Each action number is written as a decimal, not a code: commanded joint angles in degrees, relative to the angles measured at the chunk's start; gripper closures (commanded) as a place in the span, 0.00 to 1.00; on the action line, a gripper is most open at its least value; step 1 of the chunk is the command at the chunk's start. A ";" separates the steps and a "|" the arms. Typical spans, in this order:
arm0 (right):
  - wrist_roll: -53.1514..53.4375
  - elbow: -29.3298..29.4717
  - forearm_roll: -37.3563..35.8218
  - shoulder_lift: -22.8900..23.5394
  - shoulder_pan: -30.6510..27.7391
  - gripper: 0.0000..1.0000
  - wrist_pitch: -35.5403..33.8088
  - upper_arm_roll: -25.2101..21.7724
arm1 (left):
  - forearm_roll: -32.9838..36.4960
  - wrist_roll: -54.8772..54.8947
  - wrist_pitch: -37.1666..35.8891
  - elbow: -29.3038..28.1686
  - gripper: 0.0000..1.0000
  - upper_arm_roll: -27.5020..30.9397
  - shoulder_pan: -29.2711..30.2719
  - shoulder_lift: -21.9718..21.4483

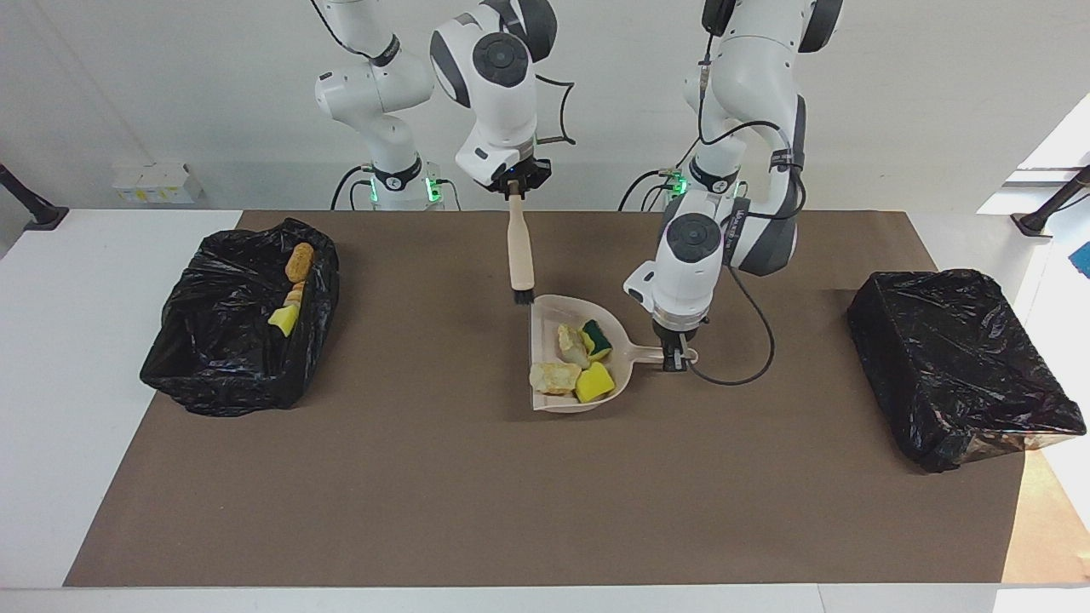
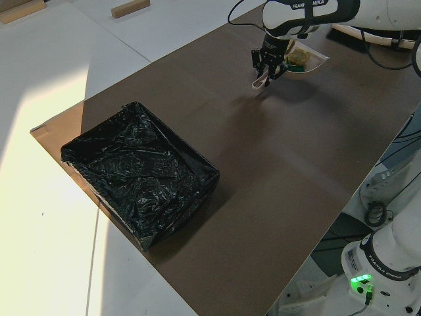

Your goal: Sweep and dump trash in bin

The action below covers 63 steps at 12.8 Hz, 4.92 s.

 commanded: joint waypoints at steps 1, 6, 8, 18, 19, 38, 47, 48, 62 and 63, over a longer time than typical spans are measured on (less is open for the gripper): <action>3.73 -4.58 3.86 -2.59 3.83 1.00 5.60 -0.09 | -0.85 5.37 -3.38 1.42 1.00 -0.24 3.57 -2.39; 13.13 -9.68 3.86 -0.57 13.24 1.00 16.68 0.00 | -0.06 19.34 -12.09 9.69 1.00 0.28 12.88 -2.22; 15.78 -11.96 3.86 -0.92 15.19 1.00 17.22 0.00 | 0.82 23.13 -13.42 10.93 1.00 0.55 16.39 -2.13; 16.67 -18.65 4.03 3.73 22.67 1.00 26.63 0.00 | 11.78 43.96 -10.63 18.83 1.00 0.55 40.48 0.59; 16.76 -19.00 4.03 3.91 22.67 1.00 26.63 0.00 | 13.46 44.50 -8.52 18.93 1.00 0.55 42.32 0.77; 14.65 -16.55 9.39 6.90 18.89 0.81 26.63 -0.26 | 71.04 12.34 -13.31 11.46 1.00 5.91 34.97 -4.06; 13.95 -14.53 9.39 6.81 15.47 0.00 23.39 -0.35 | 79.84 12.77 -22.73 12.07 1.00 5.91 28.46 -4.42; 13.77 -14.09 9.39 6.55 14.50 0.00 21.38 -0.44 | 79.05 12.95 -22.74 12.51 1.00 5.65 28.28 -4.42; 6.75 4.80 -1.68 -0.57 -10.88 0.00 -5.53 -1.32 | 23.53 6.22 -29.51 12.61 1.00 4.77 19.23 -6.52; 4.65 6.12 -1.68 -0.57 -13.08 0.00 -6.76 -1.32 | 19.67 2.36 -29.77 12.60 1.00 4.77 19.14 -6.52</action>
